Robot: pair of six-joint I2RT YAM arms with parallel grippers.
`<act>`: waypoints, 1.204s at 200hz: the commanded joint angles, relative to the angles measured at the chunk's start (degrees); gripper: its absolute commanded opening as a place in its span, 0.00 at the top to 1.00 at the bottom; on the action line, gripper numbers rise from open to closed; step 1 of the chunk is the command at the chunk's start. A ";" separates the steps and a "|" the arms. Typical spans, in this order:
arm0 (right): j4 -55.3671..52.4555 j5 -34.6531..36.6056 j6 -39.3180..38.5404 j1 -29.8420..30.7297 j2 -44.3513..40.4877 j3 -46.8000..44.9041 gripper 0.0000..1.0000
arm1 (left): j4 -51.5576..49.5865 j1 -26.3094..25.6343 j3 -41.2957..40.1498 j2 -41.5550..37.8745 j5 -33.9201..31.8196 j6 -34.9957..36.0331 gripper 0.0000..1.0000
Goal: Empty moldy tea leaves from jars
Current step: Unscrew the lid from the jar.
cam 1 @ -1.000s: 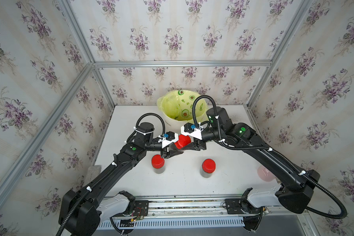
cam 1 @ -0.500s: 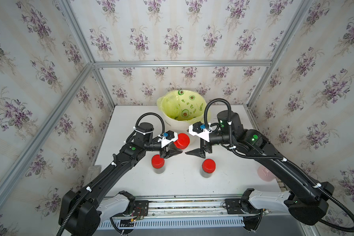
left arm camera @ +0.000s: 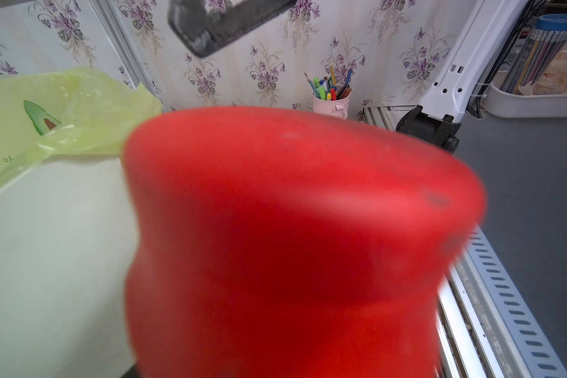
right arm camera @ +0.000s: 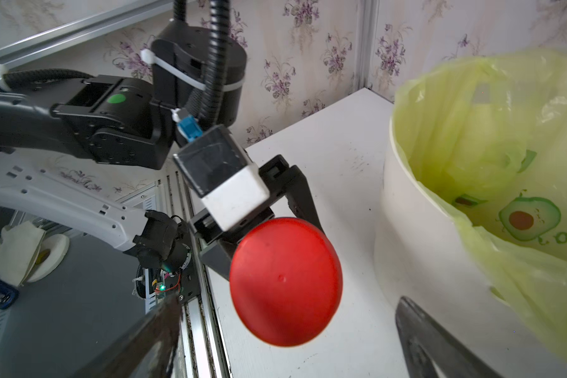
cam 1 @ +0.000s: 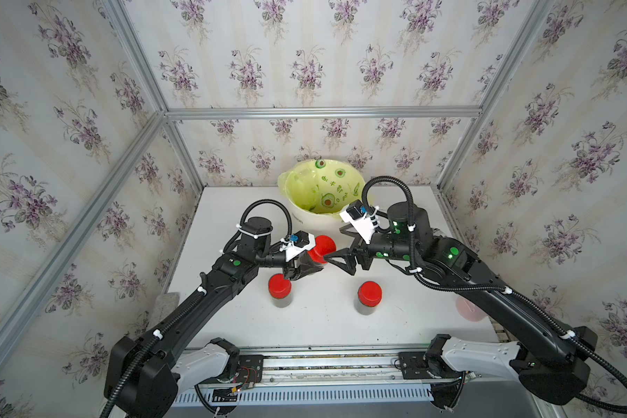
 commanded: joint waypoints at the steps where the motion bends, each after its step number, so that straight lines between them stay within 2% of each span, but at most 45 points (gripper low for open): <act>1: 0.21 3.25 5.92 0.27 0.98 0.10 0.03 | 0.17 -0.02 0.30 -0.26 0.50 0.02 0.48; 66: 2.40 2.73 8.57 2.63 2.37 -1.04 0.04 | 0.17 -0.01 0.41 -0.27 0.33 -0.07 0.48; 95: 2.48 4.93 9.61 3.25 3.05 -0.78 0.05 | 0.16 -0.04 0.39 -0.19 0.36 -0.07 0.48; 188: 2.28 8.67 10.23 5.21 4.58 0.38 0.18 | 0.19 -0.12 0.39 0.10 0.30 -0.07 0.48; 215: 1.90 8.81 9.88 5.47 4.85 0.67 0.25 | 0.10 -0.14 0.39 0.09 0.33 -0.16 0.48; 241: 1.56 8.89 8.93 5.47 4.85 0.77 0.39 | 0.13 -0.14 0.41 0.09 0.41 -0.16 0.48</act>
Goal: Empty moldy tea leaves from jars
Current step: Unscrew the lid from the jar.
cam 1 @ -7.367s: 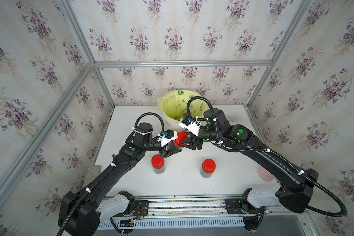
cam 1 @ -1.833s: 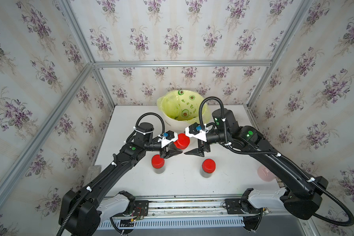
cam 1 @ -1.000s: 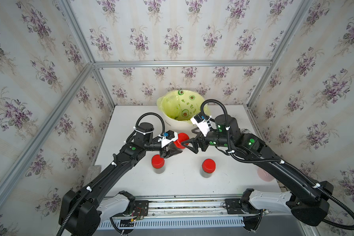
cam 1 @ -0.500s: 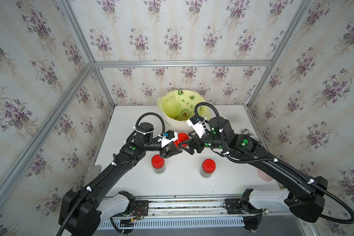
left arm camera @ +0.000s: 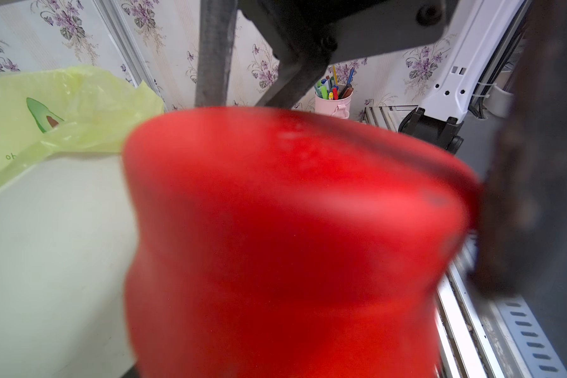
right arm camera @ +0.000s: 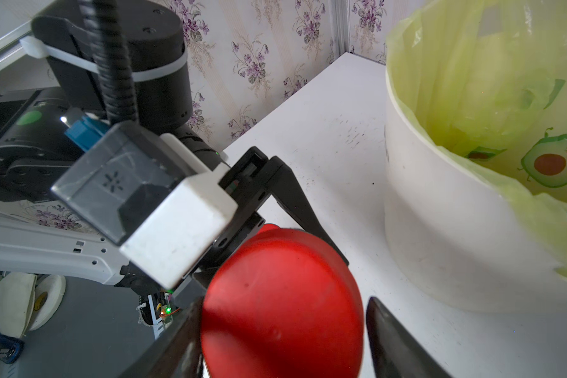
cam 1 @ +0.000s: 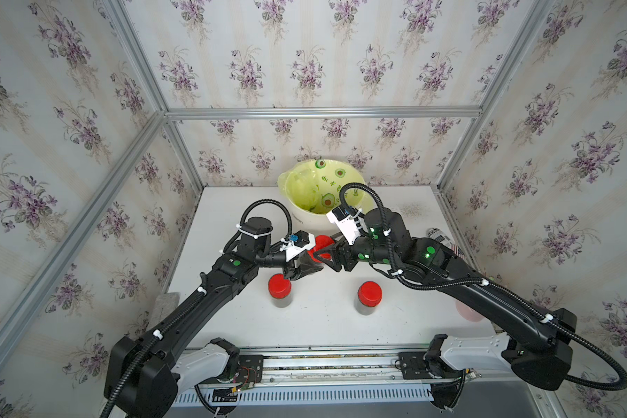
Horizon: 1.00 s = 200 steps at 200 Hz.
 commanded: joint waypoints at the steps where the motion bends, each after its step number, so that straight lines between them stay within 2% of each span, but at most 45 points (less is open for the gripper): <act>1: 0.10 0.83 -0.74 0.05 0.11 0.40 0.39 | 0.41 -0.10 0.40 0.12 0.94 0.26 0.48; 31: -1.02 1.34 -3.25 0.05 0.59 0.99 0.50 | 0.36 -0.10 0.39 0.16 1.08 0.26 0.48; 100: -3.21 -0.62 -13.72 -0.40 1.37 3.04 0.62 | 0.35 -0.14 0.30 -0.02 1.28 0.34 0.48; 166: -0.61 -10.51 -24.19 -6.20 0.79 2.31 0.69 | 0.34 -0.18 -0.04 -0.41 1.61 0.48 0.48; 200: -1.41 -18.85 -30.09 -7.77 1.81 3.31 0.70 | 0.31 -0.19 -0.05 -0.46 1.95 0.61 0.48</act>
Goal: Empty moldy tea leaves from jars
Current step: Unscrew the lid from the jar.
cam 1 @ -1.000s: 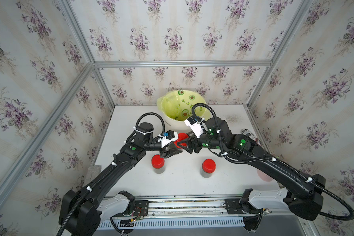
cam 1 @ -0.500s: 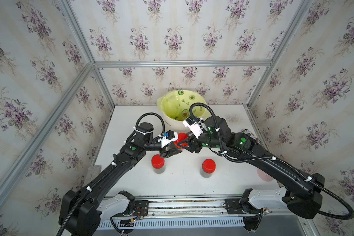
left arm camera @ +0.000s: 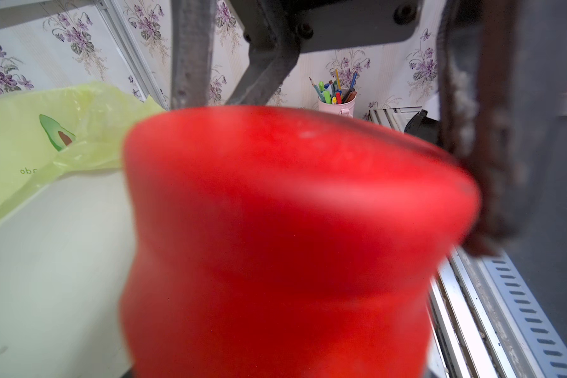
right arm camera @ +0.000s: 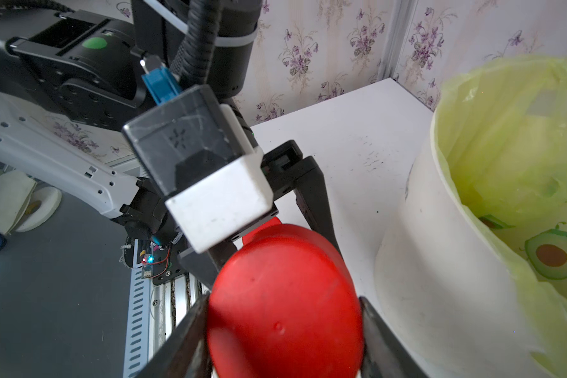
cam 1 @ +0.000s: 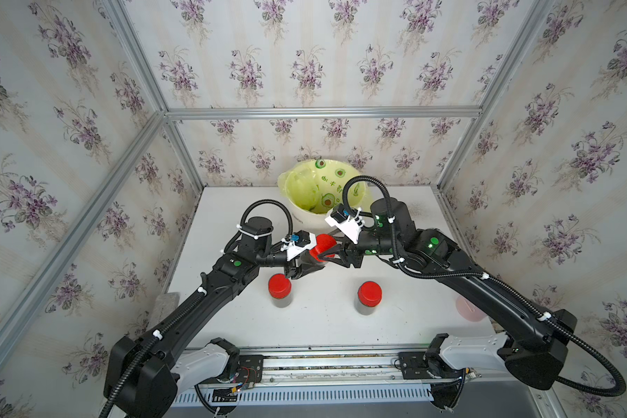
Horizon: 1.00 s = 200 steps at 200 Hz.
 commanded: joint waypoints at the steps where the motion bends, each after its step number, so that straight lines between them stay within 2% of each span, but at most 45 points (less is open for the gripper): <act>1: 0.80 -4.24 -7.77 -0.87 0.46 1.08 0.70 | -1.62 0.18 -0.01 -0.32 2.40 0.37 0.48; 28: -2.44 -8.50 -13.45 -0.82 1.70 2.95 0.71 | -1.79 0.18 -0.07 -0.39 2.67 0.54 0.48; 82: -5.16 -10.76 -19.24 -1.57 3.04 5.15 0.74 | -1.92 0.15 -0.05 -0.24 2.96 0.68 0.48; 170: -3.31 -12.81 -18.86 -3.07 1.69 4.41 0.75 | -2.09 0.19 0.04 0.14 3.00 0.63 0.48; 200: -2.75 -13.31 -17.35 -3.07 2.33 3.67 0.67 | -2.14 0.14 0.04 0.05 2.91 0.66 0.48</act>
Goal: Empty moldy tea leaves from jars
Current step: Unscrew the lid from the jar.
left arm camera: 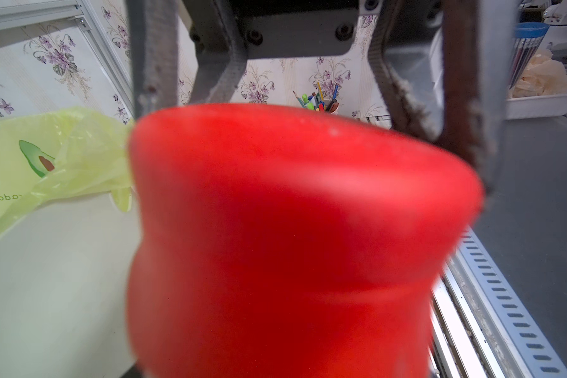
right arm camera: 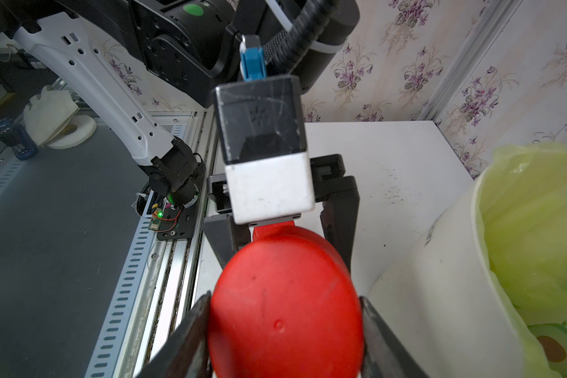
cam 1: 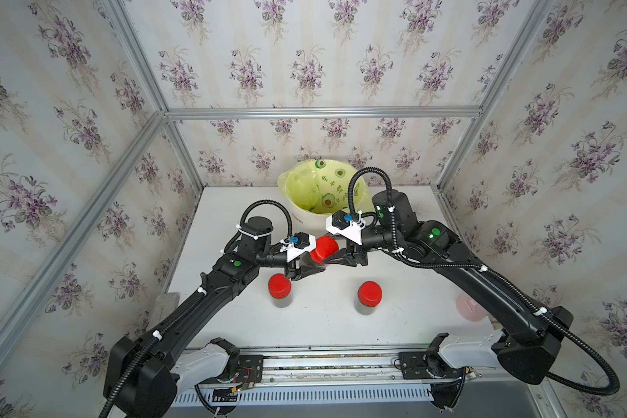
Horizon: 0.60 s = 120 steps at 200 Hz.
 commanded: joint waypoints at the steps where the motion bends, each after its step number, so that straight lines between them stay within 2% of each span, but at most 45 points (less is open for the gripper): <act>1: 2.39 -1.91 -0.20 -0.09 -0.05 -0.30 0.66 | -2.58 0.21 0.04 0.07 -0.48 0.06 0.48; 42: 3.48 -3.28 2.25 -0.15 -0.74 -2.04 0.43 | -2.63 0.27 0.13 0.16 -0.65 -0.02 0.48; 78: 3.65 -2.95 3.09 -0.18 -1.19 -2.89 0.30 | -2.62 0.25 0.22 0.25 -0.70 -0.01 0.48; 120: 5.00 -1.44 5.59 -0.14 -2.78 -3.75 0.21 | -2.62 0.21 0.30 0.42 -0.80 0.00 0.48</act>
